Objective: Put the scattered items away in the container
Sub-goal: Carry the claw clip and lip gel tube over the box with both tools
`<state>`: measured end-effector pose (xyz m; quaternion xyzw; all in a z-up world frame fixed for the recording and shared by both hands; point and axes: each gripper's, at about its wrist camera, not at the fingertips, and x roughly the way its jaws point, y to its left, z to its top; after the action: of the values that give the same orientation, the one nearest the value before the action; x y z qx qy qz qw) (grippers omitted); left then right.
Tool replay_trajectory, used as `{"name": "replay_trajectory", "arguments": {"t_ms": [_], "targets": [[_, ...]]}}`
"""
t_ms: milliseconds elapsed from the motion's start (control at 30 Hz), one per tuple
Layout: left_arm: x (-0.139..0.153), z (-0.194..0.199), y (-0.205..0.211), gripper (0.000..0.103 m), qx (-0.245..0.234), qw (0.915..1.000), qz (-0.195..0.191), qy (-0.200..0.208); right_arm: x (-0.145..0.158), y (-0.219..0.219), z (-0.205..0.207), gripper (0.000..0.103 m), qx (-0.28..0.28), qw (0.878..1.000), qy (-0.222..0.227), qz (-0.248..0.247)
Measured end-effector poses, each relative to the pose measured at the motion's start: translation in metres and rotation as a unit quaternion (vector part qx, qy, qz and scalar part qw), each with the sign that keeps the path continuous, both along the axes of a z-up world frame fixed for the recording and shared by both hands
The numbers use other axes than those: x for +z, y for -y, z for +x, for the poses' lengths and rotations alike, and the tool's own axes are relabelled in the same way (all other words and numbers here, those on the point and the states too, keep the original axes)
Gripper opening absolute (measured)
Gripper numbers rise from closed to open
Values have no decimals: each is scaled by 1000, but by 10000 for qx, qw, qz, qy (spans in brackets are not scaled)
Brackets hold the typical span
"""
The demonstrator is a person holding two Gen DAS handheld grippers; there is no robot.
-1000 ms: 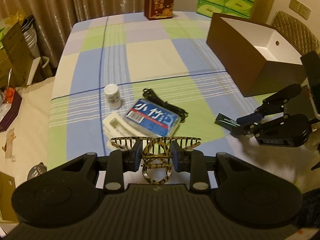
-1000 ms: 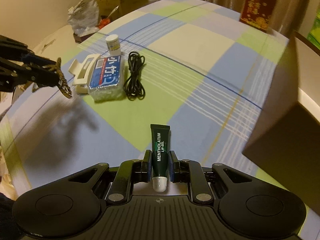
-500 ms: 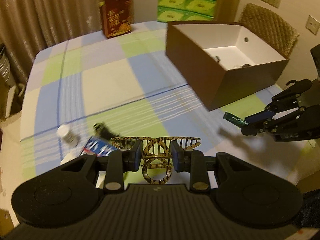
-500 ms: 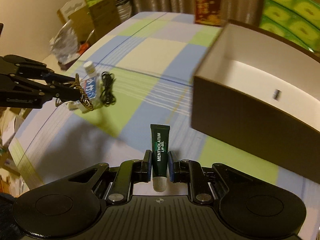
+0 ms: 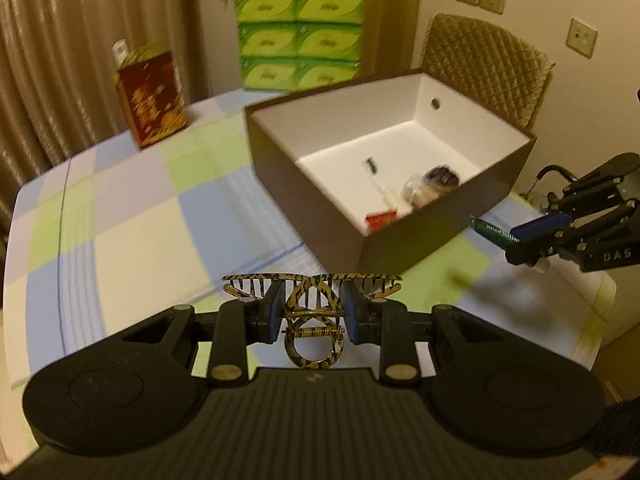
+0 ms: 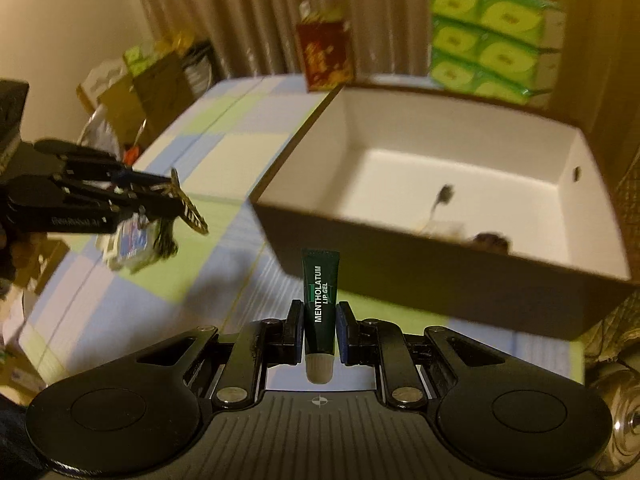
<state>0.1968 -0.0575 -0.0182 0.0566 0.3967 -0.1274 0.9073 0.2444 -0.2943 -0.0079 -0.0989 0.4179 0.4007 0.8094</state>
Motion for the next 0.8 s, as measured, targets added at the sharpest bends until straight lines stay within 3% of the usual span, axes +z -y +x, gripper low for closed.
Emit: {"name": "replay_trajectory", "arguments": {"t_ms": [233, 400, 633, 800], "targets": [[21, 30, 29, 25, -283, 9991, -114, 297, 31, 30, 34, 13, -272, 9989, 215, 316], [30, 52, 49, 25, -481, 9977, -110, 458, 43, 44, 65, 13, -505, 9972, 487, 268], [29, 99, 70, 25, -645, 9969, -104, 447, 34, 48, 119, 13, -762, 9953, 594, 22], [12, 138, 81, 25, -582, 9980, 99, 235, 15, 39, 157, 13, -812, 9958, 404, -151]]}}
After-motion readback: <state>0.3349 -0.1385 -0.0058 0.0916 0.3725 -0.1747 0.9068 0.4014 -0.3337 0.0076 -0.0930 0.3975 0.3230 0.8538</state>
